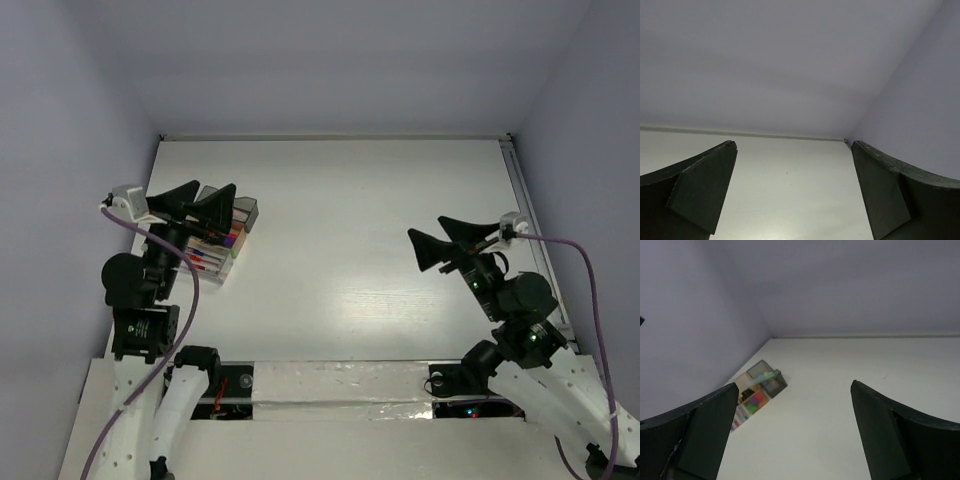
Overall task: Sort the stationery into containers
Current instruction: Reset both arms
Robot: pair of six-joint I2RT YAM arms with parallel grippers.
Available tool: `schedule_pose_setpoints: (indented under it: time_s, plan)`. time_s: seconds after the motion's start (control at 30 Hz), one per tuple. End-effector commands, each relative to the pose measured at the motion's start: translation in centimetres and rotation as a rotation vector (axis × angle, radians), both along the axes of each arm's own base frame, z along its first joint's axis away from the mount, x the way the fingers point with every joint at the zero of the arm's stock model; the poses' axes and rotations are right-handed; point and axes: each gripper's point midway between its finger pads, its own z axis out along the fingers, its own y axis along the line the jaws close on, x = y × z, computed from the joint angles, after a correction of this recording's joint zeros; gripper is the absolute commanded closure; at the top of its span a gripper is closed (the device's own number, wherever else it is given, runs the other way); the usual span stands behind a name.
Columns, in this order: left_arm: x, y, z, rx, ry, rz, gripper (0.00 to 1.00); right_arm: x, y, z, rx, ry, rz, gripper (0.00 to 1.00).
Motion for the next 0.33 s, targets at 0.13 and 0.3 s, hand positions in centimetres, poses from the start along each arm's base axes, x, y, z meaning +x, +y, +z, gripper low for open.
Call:
schedule_pose_setpoints:
  time_s: [0.13, 0.3]
  plan:
    - [-4.0, 0.1, 2.3, 0.101, -0.168, 0.002, 0.01, 0.7, -2.6, 3.6, 0.024, -0.052, -0.140, 0.00]
    - [-3.8, 0.9, 0.6, 0.118, -0.134, 0.071, 0.01, 1.7, -2.1, 3.8, 0.007, -0.016, -0.153, 0.00]
